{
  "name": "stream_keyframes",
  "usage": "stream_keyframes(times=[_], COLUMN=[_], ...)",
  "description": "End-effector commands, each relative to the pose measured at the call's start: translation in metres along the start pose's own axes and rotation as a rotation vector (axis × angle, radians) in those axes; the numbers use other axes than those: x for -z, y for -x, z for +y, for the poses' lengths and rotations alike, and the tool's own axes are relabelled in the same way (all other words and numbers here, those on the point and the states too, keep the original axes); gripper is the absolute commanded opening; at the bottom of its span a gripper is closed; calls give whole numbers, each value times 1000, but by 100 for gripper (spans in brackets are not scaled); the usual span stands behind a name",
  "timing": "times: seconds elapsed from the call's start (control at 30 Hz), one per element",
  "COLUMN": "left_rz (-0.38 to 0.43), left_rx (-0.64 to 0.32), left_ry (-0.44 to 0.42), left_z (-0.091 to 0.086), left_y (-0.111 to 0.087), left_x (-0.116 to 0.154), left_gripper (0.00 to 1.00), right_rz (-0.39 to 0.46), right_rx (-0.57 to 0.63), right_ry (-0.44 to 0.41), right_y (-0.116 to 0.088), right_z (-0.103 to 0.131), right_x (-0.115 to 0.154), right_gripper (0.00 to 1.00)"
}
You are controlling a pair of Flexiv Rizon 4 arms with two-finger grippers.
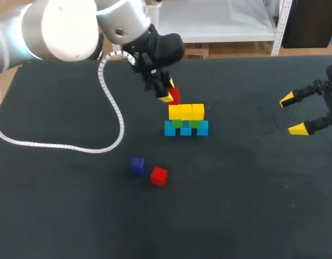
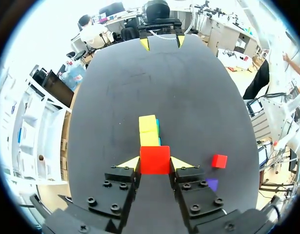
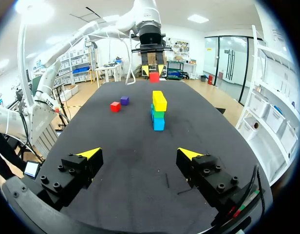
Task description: Place the blue cubes, place green cubes on the blue cubes, place the yellow cubes on the green cubes, then place the red cubes on the yellow cubes, and place purple cube on the red cubes.
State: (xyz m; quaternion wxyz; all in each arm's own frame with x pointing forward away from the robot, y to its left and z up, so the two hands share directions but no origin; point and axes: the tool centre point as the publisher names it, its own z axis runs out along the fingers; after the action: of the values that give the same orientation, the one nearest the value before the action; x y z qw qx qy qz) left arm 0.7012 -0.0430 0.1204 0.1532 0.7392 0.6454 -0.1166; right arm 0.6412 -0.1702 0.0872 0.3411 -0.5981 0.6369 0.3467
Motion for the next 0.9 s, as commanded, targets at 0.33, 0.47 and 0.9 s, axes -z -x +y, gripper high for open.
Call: stream_keyframes(times=[0.33, 0.47, 0.9], left_rz=[-27, -21, -2], left_rx=[27, 38, 67], left_ry=[5, 6, 7], left_z=[-1, -1, 2], left_y=[14, 14, 11], left_x=[-18, -23, -29], left_gripper=[0, 0, 0], right_rz=[-2, -2, -2], right_rx=[1, 1, 1], right_ry=[1, 1, 1], right_y=[0, 0, 0], right_z=[-1, -1, -1], right_x=[-1, -1, -1], right_gripper=[100, 100, 100])
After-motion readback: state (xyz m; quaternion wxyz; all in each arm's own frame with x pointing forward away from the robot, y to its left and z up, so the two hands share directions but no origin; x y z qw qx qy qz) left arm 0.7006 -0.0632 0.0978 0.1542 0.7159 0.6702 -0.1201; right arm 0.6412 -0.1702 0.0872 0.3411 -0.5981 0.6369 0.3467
